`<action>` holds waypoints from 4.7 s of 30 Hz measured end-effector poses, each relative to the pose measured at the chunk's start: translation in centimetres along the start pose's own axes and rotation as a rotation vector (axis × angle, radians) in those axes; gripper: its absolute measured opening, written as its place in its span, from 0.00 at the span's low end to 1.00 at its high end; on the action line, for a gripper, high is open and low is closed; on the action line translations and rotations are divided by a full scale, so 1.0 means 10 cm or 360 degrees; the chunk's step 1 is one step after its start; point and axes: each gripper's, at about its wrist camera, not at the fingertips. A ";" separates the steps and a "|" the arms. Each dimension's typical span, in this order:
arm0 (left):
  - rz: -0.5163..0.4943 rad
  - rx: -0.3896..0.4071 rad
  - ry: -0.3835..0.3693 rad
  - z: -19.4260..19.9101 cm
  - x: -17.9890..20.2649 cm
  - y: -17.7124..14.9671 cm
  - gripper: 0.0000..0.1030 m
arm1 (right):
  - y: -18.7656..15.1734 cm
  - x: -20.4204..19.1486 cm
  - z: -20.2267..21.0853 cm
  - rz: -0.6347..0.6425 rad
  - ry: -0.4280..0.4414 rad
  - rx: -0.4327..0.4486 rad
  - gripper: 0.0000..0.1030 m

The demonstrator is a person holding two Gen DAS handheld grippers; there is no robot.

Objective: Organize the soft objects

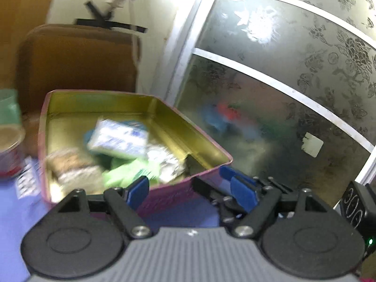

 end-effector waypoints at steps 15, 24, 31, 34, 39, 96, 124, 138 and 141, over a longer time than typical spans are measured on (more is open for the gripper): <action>0.0134 -0.0082 0.0497 0.87 -0.44 -0.61 0.77 | -0.23 -0.47 0.39 -0.0126 0.0212 -0.0274 0.50; 0.0217 -0.0091 0.0670 1.24 -0.84 -0.83 0.77 | -0.20 -0.91 0.38 -0.0009 0.0343 -0.0318 0.50; 0.0212 0.0009 0.0743 1.69 -1.05 -0.99 0.77 | -0.22 -1.36 0.19 0.0016 0.0532 -0.0440 0.50; 0.0228 0.0061 0.0809 1.95 -1.17 -1.08 0.77 | -0.24 -1.57 0.11 0.0028 0.0628 -0.0488 0.50; 0.0186 0.0094 0.1035 2.23 -1.38 -1.12 0.78 | -0.22 -1.94 -0.07 0.0091 0.0764 -0.0508 0.50; 0.0134 0.0069 0.1045 2.21 -1.49 -1.10 1.00 | -0.36 -2.13 -0.37 -0.0072 0.0866 -0.0576 0.45; 0.0302 0.0392 0.1123 3.22 -1.59 -1.06 1.00 | -0.26 -3.13 -0.08 0.0662 0.1398 -0.0328 0.28; 0.0410 0.0167 0.0767 2.59 -1.47 -1.10 0.71 | -0.35 -2.57 0.16 0.0514 0.1443 -0.0575 0.75; 0.0391 0.0067 0.0818 2.41 -1.39 -1.15 0.57 | -0.41 -2.64 0.10 0.0394 0.1421 -0.0665 0.52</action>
Point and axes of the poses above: each gripper's, at about its wrist camera, not at the fingertips, and z roughly against the way its jaws point, x to its right, y to its top, and after that the axes turned 8 degrees about x, right-handed
